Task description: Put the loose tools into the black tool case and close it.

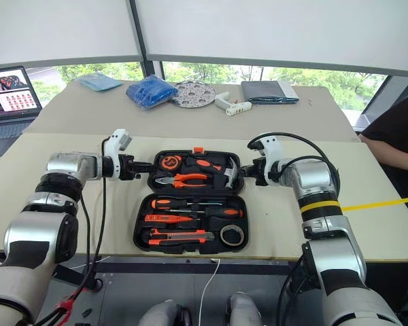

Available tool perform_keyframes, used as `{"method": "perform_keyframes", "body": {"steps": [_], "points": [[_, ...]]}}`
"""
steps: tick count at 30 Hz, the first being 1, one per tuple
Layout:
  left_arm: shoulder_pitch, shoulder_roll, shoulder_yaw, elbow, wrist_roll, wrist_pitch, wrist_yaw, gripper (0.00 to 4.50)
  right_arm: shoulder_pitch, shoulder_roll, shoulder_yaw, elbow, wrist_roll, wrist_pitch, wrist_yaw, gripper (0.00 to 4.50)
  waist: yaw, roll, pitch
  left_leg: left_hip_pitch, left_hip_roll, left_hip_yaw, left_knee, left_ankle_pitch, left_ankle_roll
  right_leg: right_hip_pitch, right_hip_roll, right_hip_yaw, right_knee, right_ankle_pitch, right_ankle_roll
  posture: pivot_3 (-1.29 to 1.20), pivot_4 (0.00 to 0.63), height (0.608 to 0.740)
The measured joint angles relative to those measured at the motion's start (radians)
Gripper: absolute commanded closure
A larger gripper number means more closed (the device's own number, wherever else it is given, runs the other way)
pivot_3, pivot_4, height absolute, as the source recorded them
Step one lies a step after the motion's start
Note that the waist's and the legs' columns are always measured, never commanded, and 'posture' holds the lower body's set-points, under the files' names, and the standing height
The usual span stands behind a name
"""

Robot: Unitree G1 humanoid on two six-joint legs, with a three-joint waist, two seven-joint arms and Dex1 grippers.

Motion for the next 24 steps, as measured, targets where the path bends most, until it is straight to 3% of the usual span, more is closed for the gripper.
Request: {"method": "perform_keyframes", "body": {"steps": [5,11,18,23,24], "points": [[0.144,-0.032,0.04,-0.201,-0.007,-0.215,0.074,4.5,0.055,-0.022,0.022,-0.11,-0.041,-0.068,-0.019,4.47,0.003,0.002,-0.001,-0.002,0.0,0.0,0.0,0.0,0.0,-0.002,-0.006,0.0,0.001,0.003,-0.006,0.0,0.15,0.718],[0.278,-0.071,0.093,-0.498,-0.02,-0.419,0.195,4.5,0.133,-0.021,-0.025,-0.295,-0.119,-0.293,-0.184,4.47,0.006,0.002,0.0,-0.015,-0.001,0.002,0.001,0.009,0.006,-0.014,-0.004,-0.001,-0.001,0.009,-0.005,0.0,0.15,0.718],[0.387,-0.087,0.085,-0.656,-0.021,-0.532,0.257,4.5,0.313,-0.023,-0.075,-0.483,-0.138,-0.431,-0.242,4.47,0.012,0.002,0.0,-0.016,0.0,0.002,-0.005,0.009,0.006,-0.014,0.002,0.0,-0.002,0.009,-0.005,0.0,0.15,0.718],[0.495,-0.085,0.065,-0.758,0.004,-0.646,0.29,4.5,0.48,-0.036,-0.083,-0.573,-0.186,-0.636,-0.267,4.47,0.021,0.002,0.0,-0.012,0.0,0.003,-0.008,0.009,0.006,-0.012,0.002,0.0,-0.009,0.008,-0.003,0.0,0.15,0.718],[0.514,-0.084,0.063,-0.778,0.003,-0.653,0.292,4.15,0.51,-0.039,-0.082,-0.581,-0.197,-0.679,-0.272,4.5,0.022,0.002,0.0,-0.011,0.0,0.004,-0.008,0.009,0.006,-0.011,0.002,0.001,-0.009,0.007,-0.002,0.0,0.15,0.718]]}}
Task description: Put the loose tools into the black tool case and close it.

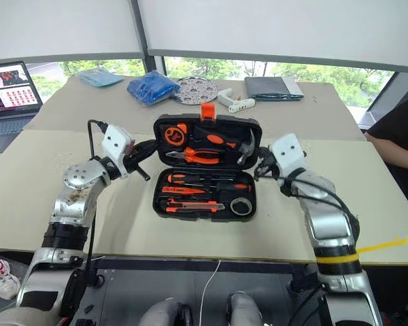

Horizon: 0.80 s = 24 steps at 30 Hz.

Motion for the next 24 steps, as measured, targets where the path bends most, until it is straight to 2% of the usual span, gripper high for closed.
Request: {"method": "perform_keyframes", "body": {"steps": [2,5,6,8,9,11,13,14,15,16,17,19,20,21,23,24], "points": [[0.062,0.006,0.001,-0.064,-0.01,0.013,0.003,3.54,0.081,-0.006,-0.005,-0.037,-0.012,-0.071,-0.004,4.5,0.001,0.0,0.0,0.005,0.0,0.0,-0.002,0.0,0.0,0.005,0.0,0.0,0.0,-0.002,0.003,0.0,0.15,0.718],[0.13,0.034,0.015,-0.146,-0.049,0.103,0.003,2.29,0.171,-0.017,-0.018,-0.101,0.007,-0.082,0.019,3.45,0.003,0.0,0.0,0.009,0.001,-0.001,-0.002,0.0,-0.001,0.009,0.0,0.0,-0.001,-0.004,0.006,0.0,0.15,0.718],[0.16,0.059,0.029,-0.193,-0.081,0.16,-0.007,2.11,0.213,-0.035,-0.037,-0.14,0.025,-0.068,0.04,3.24,0.003,0.0,0.0,0.009,0.001,-0.001,-0.002,0.0,-0.001,0.009,-0.001,0.0,-0.001,-0.004,0.006,0.0,0.15,0.718],[0.233,0.158,0.091,-0.292,-0.186,0.329,-0.05,1.34,0.313,-0.1,-0.109,-0.233,0.103,0.001,0.103,2.51,0.002,0.0,0.0,0.009,0.002,-0.002,-0.002,0.0,-0.001,0.008,-0.001,0.001,0.0,-0.005,0.005,0.0,0.15,0.718],[0.259,0.205,0.124,-0.323,-0.237,0.401,-0.077,1.21,0.348,-0.128,-0.146,-0.268,0.144,0.036,0.13,2.35,0.0,0.0,0.0,0.01,0.003,-0.003,-0.003,0.0,-0.001,0.008,-0.001,0.001,0.0,-0.005,0.004,0.0,0.15,0.718],[0.305,0.354,0.202,-0.369,-0.374,0.607,-0.182,1.21,0.463,-0.222,-0.266,-0.36,0.262,0.136,0.233,2.35,0.003,0.0,0.0,0.012,0.004,-0.004,-0.003,0.0,-0.001,0.011,-0.001,0.001,0.001,-0.008,0.001,0.0,0.15,0.718],[0.296,0.475,0.225,-0.319,-0.451,0.723,-0.306,1.21,0.623,-0.313,-0.334,-0.459,0.382,0.214,0.379,2.35,0.012,0.0,0.0,0.015,0.004,-0.006,-0.006,-0.002,-0.006,0.013,-0.001,-0.001,0.0,-0.009,0.001,0.0,0.15,0.718],[0.246,0.502,0.206,-0.246,-0.446,0.732,-0.349,1.16,0.681,-0.339,-0.344,-0.49,0.428,0.247,0.437,2.62,0.023,0.0,0.0,0.018,0.004,-0.007,-0.006,-0.006,-0.011,0.014,0.0,-0.002,0.0,-0.01,0.0,0.0,0.15,0.718],[0.203,0.509,0.189,-0.2,-0.435,0.729,-0.368,1.44,0.701,-0.349,-0.341,-0.505,0.456,0.267,0.468,2.9,0.03,0.0,0.0,0.018,0.003,-0.007,-0.005,-0.009,-0.007,0.015,0.0,-0.002,0.0,-0.01,0.0,0.0,0.15,0.718],[0.104,0.493,0.121,-0.1,-0.372,0.655,-0.388,1.72,0.706,-0.353,-0.333,-0.52,0.475,0.283,0.488,2.98,0.037,0.0,0.0,0.019,0.002,-0.008,-0.005,-0.009,-0.006,0.016,0.0,-0.001,0.0,-0.01,-0.001,0.0,0.15,0.718],[0.041,0.469,0.077,-0.039,-0.331,0.606,-0.39,1.87,0.693,-0.357,-0.316,-0.525,0.483,0.288,0.493,3.33,0.042,0.0,0.0,0.019,0.001,-0.008,-0.005,-0.009,-0.006,0.016,0.0,0.0,0.0,-0.01,-0.001,0.0,0.15,0.718],[-0.142,0.364,-0.051,0.163,-0.195,0.428,-0.394,2.6,0.641,-0.363,-0.265,-0.541,0.488,0.29,0.496,4.01,0.054,-0.002,0.0,0.017,0.001,-0.008,-0.004,-0.007,-0.004,0.017,-0.001,0.001,-0.002,-0.009,-0.001,0.0,0.15,0.718],[-0.181,0.336,-0.08,0.215,-0.168,0.388,-0.395,2.91,0.625,-0.364,-0.249,-0.542,0.488,0.292,0.495,4.38,0.056,-0.003,-0.001,0.016,0.001,-0.008,-0.004,-0.007,-0.004,0.017,-0.001,0.001,-0.003,-0.009,-0.001,0.0,0.15,0.718],[-0.288,0.262,-0.139,0.372,-0.093,0.274,-0.391,3.34,0.578,-0.367,-0.199,-0.542,0.476,0.295,0.494,4.5,0.057,-0.005,-0.002,0.012,0.001,-0.008,0.0,-0.007,-0.001,0.014,0.0,0.001,-0.003,-0.004,-0.004,0.0,0.15,0.718],[-0.388,0.177,-0.197,0.529,-0.02,0.148,-0.375,4.0,0.523,-0.372,-0.133,-0.54,0.443,0.293,0.492,4.5,0.054,-0.006,-0.002,0.004,0.001,-0.008,0.004,-0.002,0.0,0.009,0.0,0.0,-0.003,0.001,0.001,0.0,0.15,0.718],[-0.448,0.13,-0.218,0.64,0.022,0.074,-0.35,4.38,0.492,-0.373,-0.089,-0.527,0.412,0.292,0.489,4.5,0.052,-0.006,-0.002,0.001,0.001,-0.008,0.008,0.0,0.006,0.008,0.002,0.0,-0.002,0.001,-0.001,0.0,0.15,0.718]]}}
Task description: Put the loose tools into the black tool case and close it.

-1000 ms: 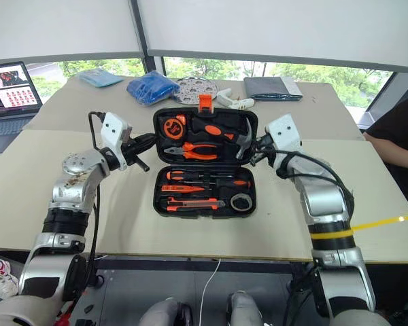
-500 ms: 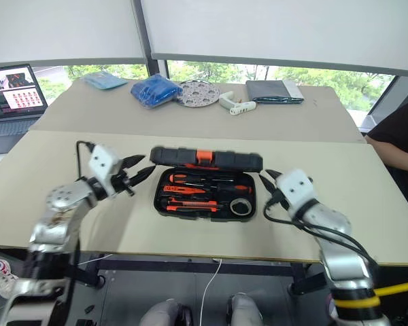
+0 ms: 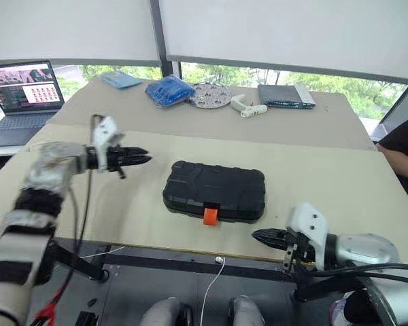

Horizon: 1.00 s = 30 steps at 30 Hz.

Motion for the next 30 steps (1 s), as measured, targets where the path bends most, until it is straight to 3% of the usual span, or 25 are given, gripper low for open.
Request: {"method": "perform_keyframes", "body": {"steps": [5,8,13,16,19,22,26,30], "points": [[-0.141,-0.13,-0.05,0.276,0.14,-0.198,0.125,4.45,-0.124,0.012,0.16,0.069,-0.102,-0.01,-0.01,4.5,-0.026,-0.001,0.001,-0.007,-0.003,0.002,0.001,-0.005,0.004,-0.003,0.0,-0.001,0.001,-0.001,0.002,0.0,0.15,0.718],[-0.166,-0.181,-0.075,0.344,0.199,-0.24,0.157,4.45,-0.208,0.04,0.246,0.135,-0.184,-0.016,-0.033,4.5,-0.028,-0.002,0.001,-0.009,-0.004,0.002,0.0,-0.006,0.005,-0.003,0.0,-0.002,-0.001,-0.003,0.006,0.0,0.15,0.718],[-0.166,-0.162,-0.11,0.374,0.258,-0.282,-0.059,4.45,-0.302,0.092,0.316,0.272,-0.292,-0.023,-0.091,4.5,-0.034,-0.003,0.002,-0.008,-0.003,0.003,0.002,-0.006,0.004,-0.004,-0.001,-0.002,-0.006,-0.007,0.013,0.0,0.15,0.718],[-0.145,-0.125,-0.121,0.357,0.246,-0.273,-0.368,4.45,-0.344,0.116,0.289,0.356,-0.347,-0.031,-0.166,4.5,-0.043,-0.003,0.002,-0.008,-0.002,0.003,0.004,-0.006,0.004,-0.004,-0.003,-0.001,-0.004,-0.006,0.013,0.0,0.15,0.718],[-0.095,-0.12,-0.122,0.317,0.215,-0.272,-0.496,4.45,-0.352,0.118,0.238,0.372,-0.357,-0.031,-0.203,4.5,-0.042,-0.003,0.002,-0.008,-0.002,0.002,0.005,-0.006,0.004,-0.005,-0.004,-0.001,-0.001,-0.006,0.012,0.0,0.15,0.718],[-0.093,-0.111,-0.076,0.261,0.161,-0.205,-0.521,4.45,-0.315,0.117,0.189,0.329,-0.35,-0.027,-0.206,4.5,-0.042,-0.003,0.002,-0.009,-0.002,0.002,0.006,-0.006,0.004,-0.007,-0.004,0.0,0.003,-0.003,0.005,0.0,0.15,0.718],[-0.138,-0.101,0.042,0.178,0.046,-0.02,-0.523,4.45,-0.204,0.104,0.093,0.213,-0.309,0.022,-0.205,4.5,-0.037,-0.003,0.002,-0.01,-0.002,0.002,0.006,-0.006,0.004,-0.007,-0.004,0.0,0.003,-0.004,0.007,0.0,0.15,0.718],[-0.111,-0.166,0.084,-0.055,-0.032,0.165,-0.472,4.45,-0.142,0.153,-0.031,0.047,-0.202,0.159,-0.244,4.5,-0.035,-0.002,0.001,-0.004,-0.002,0.0,0.007,-0.006,0.005,0.0,-0.004,0.0,0.003,-0.006,0.012,0.0,0.15,0.718]]}}
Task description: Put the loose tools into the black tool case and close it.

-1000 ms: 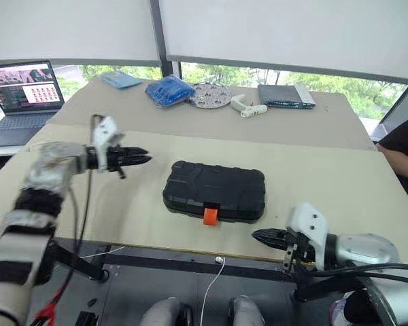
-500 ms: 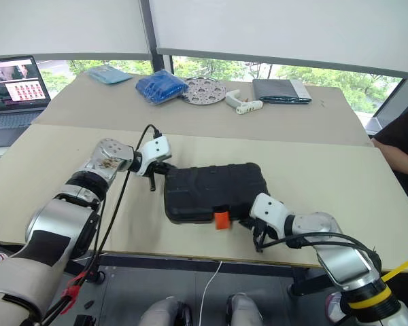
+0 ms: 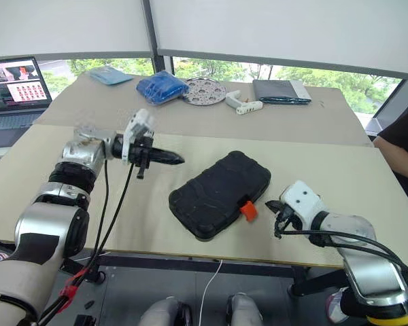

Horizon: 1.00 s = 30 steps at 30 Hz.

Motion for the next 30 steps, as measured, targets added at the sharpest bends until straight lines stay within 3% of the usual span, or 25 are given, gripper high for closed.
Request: {"method": "perform_keyframes", "body": {"steps": [5,8,20,30], "points": [[0.15,-0.104,-0.097,-0.079,0.062,-0.052,0.162,4.45,-0.009,0.048,0.005,-0.09,0.048,0.086,-0.05,4.5,-0.009,0.0,0.0,0.005,0.001,0.0,-0.001,-0.001,0.001,0.002,0.0,0.003,0.001,0.0,0.0,0.0,0.15,0.718],[0.153,-0.113,-0.138,-0.1,0.106,-0.143,0.227,4.45,-0.08,0.078,0.024,-0.093,0.075,0.133,-0.081,4.5,-0.011,0.002,-0.001,0.007,0.002,0.0,-0.001,-0.001,0.0,0.003,0.0,0.003,0.001,0.002,-0.003,0.0,0.15,0.718],[0.176,-0.112,-0.159,-0.132,0.121,-0.2,0.247,4.45,-0.111,0.065,0.16,-0.024,0.045,0.15,-0.093,4.5,-0.008,0.004,-0.003,0.006,0.002,0.0,-0.001,-0.001,0.001,0.003,0.0,0.002,0.001,0.002,-0.003,0.0,0.15,0.718],[0.182,-0.106,-0.177,-0.141,0.128,-0.249,0.251,4.45,-0.008,0.061,0.052,-0.078,0.094,0.2,-0.113,4.5,0.0,0.004,-0.003,0.006,0.002,0.0,-0.001,-0.001,0.002,0.004,0.0,0.002,0.0,0.002,-0.003,0.0,0.15,0.718]]}}
